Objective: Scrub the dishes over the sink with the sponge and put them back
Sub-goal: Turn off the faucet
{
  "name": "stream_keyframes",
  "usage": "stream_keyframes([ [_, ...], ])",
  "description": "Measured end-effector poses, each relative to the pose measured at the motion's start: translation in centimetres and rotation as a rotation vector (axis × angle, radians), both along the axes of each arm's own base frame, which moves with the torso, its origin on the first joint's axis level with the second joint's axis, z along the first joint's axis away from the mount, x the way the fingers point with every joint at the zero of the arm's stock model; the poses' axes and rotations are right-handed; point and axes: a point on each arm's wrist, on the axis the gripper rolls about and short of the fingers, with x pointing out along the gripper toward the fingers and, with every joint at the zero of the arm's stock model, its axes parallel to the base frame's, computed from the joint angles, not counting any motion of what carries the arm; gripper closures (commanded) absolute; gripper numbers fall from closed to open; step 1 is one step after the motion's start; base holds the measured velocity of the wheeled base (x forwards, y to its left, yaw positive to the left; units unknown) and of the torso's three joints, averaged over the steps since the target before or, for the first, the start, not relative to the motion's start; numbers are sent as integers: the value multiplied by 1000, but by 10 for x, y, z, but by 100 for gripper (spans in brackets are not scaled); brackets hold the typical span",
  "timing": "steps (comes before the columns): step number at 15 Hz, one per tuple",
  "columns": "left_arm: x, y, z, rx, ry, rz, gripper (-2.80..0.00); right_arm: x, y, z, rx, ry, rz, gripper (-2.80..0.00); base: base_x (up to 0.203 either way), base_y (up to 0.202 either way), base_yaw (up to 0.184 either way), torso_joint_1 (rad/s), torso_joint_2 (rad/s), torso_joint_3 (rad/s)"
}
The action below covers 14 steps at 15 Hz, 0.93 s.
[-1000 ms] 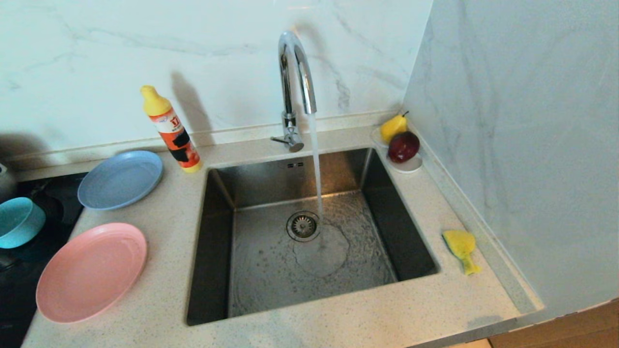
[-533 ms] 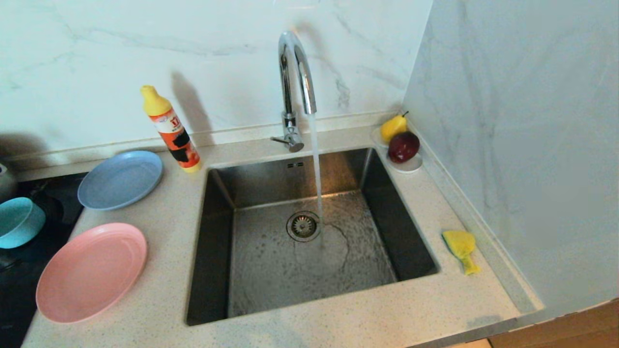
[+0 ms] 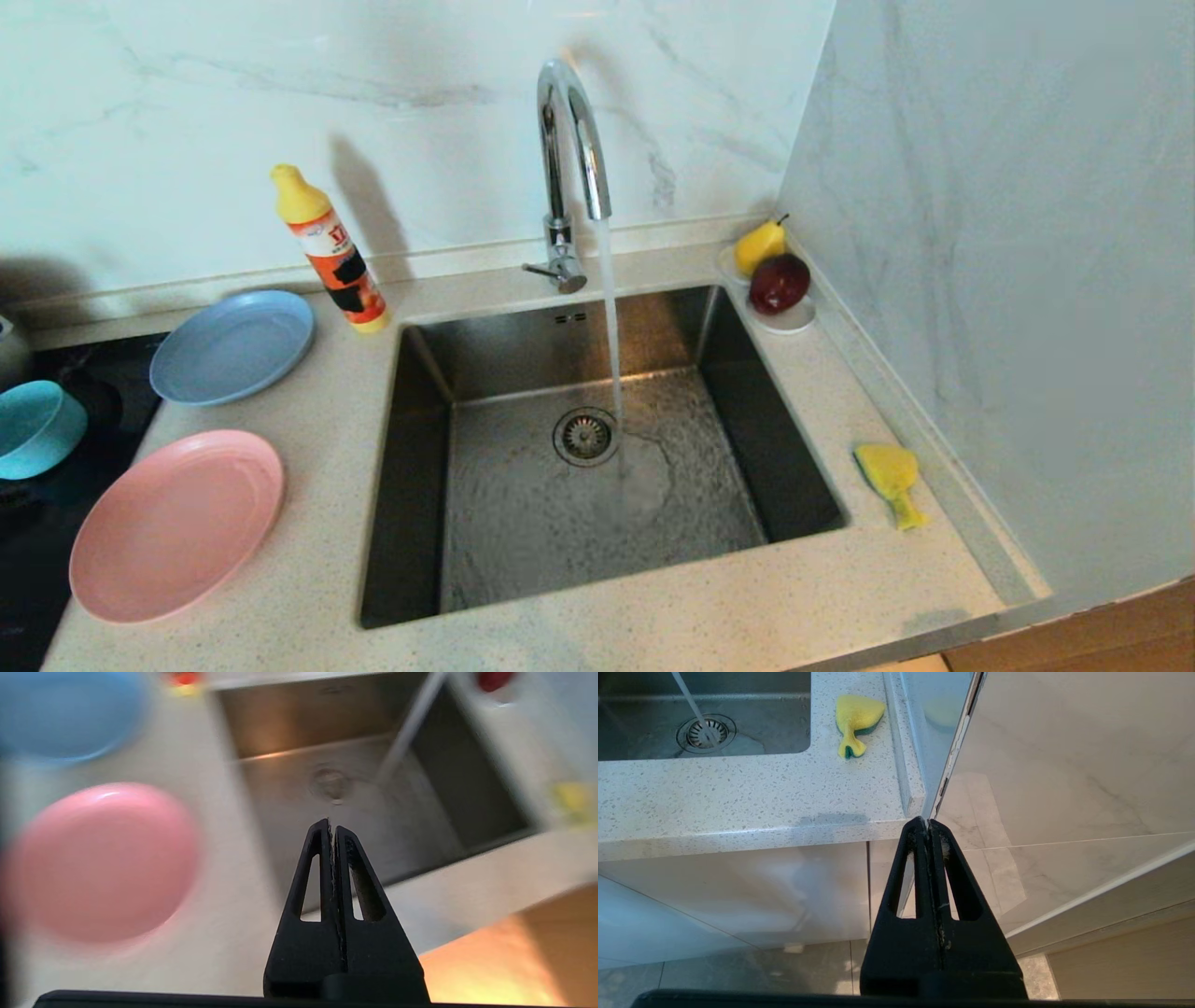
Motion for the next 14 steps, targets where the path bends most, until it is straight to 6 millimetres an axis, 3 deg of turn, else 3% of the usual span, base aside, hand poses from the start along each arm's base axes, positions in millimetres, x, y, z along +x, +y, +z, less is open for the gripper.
stream_keyframes([
  [3,86,-5,37,-87,135,-172,0,0,0,0,0,0,0,0,0,0,0,0,0,0],
  [5,144,-13,42,-133,221,-270,0,0,0,0,1,-1,0,0,0,0,0,0,0,0],
  [8,215,-32,24,-196,338,-416,0,0,0,0,0,-1,0,0,0,0,0,0,0,0],
  [14,300,-70,-30,-347,409,-506,0,0,0,0,0,-1,0,0,0,0,0,0,0,0],
])
